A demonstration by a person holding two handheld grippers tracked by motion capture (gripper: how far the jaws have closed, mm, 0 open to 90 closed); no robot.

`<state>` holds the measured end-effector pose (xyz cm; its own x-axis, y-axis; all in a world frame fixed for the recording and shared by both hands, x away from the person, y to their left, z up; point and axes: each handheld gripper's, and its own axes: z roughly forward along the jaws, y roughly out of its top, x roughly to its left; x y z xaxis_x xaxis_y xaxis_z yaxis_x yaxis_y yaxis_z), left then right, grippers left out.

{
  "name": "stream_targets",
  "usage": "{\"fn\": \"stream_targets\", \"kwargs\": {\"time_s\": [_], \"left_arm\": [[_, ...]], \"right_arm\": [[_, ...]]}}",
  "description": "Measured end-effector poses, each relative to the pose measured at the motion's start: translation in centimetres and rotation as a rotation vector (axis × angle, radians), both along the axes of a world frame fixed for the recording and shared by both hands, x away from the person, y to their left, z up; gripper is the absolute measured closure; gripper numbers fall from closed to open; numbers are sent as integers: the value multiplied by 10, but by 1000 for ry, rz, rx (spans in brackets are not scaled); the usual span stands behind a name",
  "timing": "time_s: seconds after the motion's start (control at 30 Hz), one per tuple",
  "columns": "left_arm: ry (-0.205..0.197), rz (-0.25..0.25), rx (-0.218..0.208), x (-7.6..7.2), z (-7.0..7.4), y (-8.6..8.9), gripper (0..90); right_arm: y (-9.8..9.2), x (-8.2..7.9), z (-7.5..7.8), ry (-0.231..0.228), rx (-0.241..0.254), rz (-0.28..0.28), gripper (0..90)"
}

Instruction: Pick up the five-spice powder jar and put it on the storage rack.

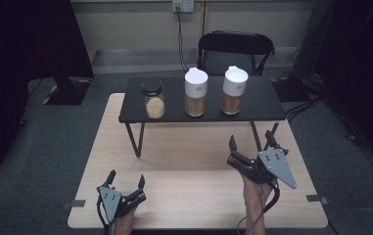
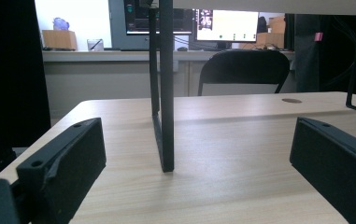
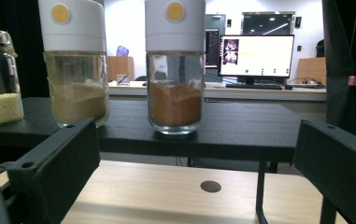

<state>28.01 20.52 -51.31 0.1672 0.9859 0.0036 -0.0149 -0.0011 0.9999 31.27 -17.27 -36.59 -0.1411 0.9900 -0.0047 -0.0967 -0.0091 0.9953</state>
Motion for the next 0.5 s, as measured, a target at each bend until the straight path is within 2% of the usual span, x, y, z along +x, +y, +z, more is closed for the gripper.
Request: {"fn": "stream_targets", "kwargs": {"time_s": [0.23, 0.4, 0.5], "left_arm": [[0, 0, 0, 0, 0, 0, 31], [0, 0, 0, 0, 0, 0, 31], [0, 0, 0, 0, 0, 0, 31]], "right_arm": [[-3, -6, -12, 7, 0, -19, 0], [-4, -10, -21, 15, 6, -12, 0], [-4, -13, -25, -1, 12, -23, 0]]}}
